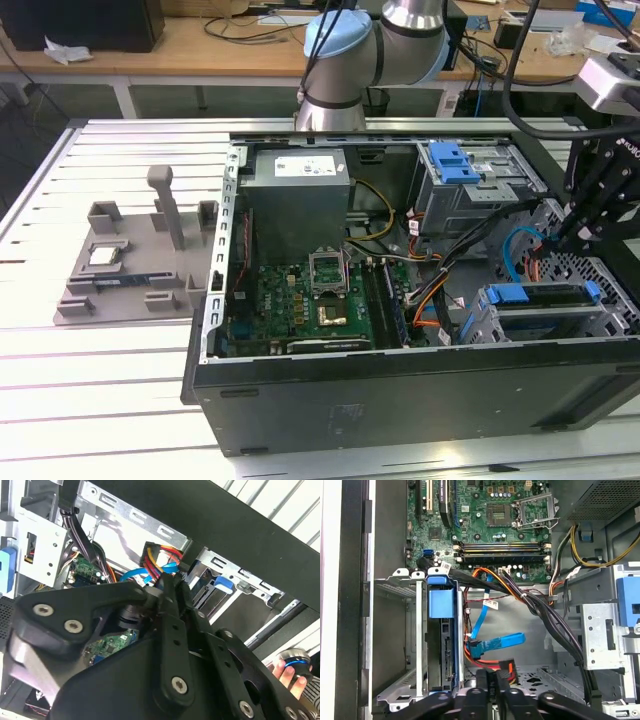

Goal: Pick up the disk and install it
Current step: 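Insert the first disk wire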

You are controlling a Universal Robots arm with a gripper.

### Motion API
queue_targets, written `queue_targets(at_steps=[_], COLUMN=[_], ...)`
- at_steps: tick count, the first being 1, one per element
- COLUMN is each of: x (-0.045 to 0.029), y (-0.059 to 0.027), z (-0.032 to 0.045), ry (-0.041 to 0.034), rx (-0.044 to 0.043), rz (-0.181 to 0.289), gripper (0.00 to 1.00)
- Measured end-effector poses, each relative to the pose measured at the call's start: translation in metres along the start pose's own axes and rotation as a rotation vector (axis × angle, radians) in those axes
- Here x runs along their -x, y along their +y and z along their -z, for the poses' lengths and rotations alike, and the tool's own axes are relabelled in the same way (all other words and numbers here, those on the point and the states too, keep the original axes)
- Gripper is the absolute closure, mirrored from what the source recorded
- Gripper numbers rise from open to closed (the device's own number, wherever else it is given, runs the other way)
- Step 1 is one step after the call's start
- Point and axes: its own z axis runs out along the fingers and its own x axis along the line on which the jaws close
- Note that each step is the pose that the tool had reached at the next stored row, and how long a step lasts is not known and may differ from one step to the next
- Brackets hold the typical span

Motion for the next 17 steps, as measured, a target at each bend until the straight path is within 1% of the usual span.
queue_targets(at_steps=[3, 4, 5, 8, 10, 13, 17], x=[-0.0002, -0.0014, -0.0092, -0.0220, -0.0265, -0.0309, -0.0346], y=[0.0000, -0.0001, 0.0002, 0.0008, 0.0012, 0.0016, 0.0035], z=[0.0000, 0.0000, 0.0000, 0.0000, 0.0000, -0.0014, -0.0052], ry=[0.0001, 0.0002, 0.0002, 0.0005, 0.0009, 0.0021, 0.0037], rx=[0.0000, 0.0000, -0.0001, 0.0000, 0.0000, 0.0002, 0.0008], rz=[0.000, 0.000, 0.001, 0.003, 0.006, 0.017, 0.031], gripper=[0.83, 0.83, 0.83, 0.83, 0.83, 0.83, 0.83])
